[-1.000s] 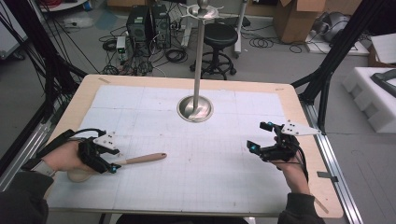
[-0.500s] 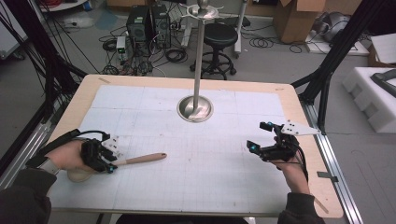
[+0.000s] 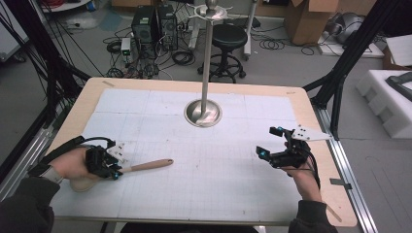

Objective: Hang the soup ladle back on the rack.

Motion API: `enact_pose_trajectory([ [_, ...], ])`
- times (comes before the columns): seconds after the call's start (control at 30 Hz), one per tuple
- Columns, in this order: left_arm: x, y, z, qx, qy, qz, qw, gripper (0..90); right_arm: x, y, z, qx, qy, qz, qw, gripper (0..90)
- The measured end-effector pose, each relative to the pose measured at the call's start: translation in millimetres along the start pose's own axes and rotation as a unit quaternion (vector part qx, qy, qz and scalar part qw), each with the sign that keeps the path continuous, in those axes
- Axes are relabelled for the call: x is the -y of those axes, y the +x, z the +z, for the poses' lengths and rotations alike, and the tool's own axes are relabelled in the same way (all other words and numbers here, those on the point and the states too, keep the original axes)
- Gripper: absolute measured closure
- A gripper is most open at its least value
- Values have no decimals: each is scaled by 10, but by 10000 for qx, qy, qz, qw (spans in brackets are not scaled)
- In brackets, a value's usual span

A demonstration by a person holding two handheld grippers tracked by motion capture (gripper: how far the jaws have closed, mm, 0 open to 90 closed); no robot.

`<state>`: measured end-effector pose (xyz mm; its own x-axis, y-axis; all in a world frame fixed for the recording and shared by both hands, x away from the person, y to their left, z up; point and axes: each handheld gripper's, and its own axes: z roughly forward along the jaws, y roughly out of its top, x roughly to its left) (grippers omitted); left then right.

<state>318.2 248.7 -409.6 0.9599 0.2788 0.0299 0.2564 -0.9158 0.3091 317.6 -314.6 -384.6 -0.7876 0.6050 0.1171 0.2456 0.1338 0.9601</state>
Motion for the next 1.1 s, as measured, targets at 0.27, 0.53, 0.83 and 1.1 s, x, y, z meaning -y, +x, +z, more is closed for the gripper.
enact_pose_trajectory([
  [0.27, 101, -26, -115, -239, -679, -341, 9968, 778, 2, -2, 7, 25, 16, -12, 10000, 4],
  [0.53, 106, -76, -301, -293, -1508, -580, 9864, 778, 0, 6, 13, 25, 21, -29, 10000, 4],
  [0.83, 100, -133, -311, -349, -2288, -925, 9684, 778, -2, -1, -7, 33, -8, -12, 10000, 4],
  [1.1, 121, -154, -407, -683, -2983, -1261, 9436, 778, -4, -1, -7, 34, -16, -8, 10000, 4],
])
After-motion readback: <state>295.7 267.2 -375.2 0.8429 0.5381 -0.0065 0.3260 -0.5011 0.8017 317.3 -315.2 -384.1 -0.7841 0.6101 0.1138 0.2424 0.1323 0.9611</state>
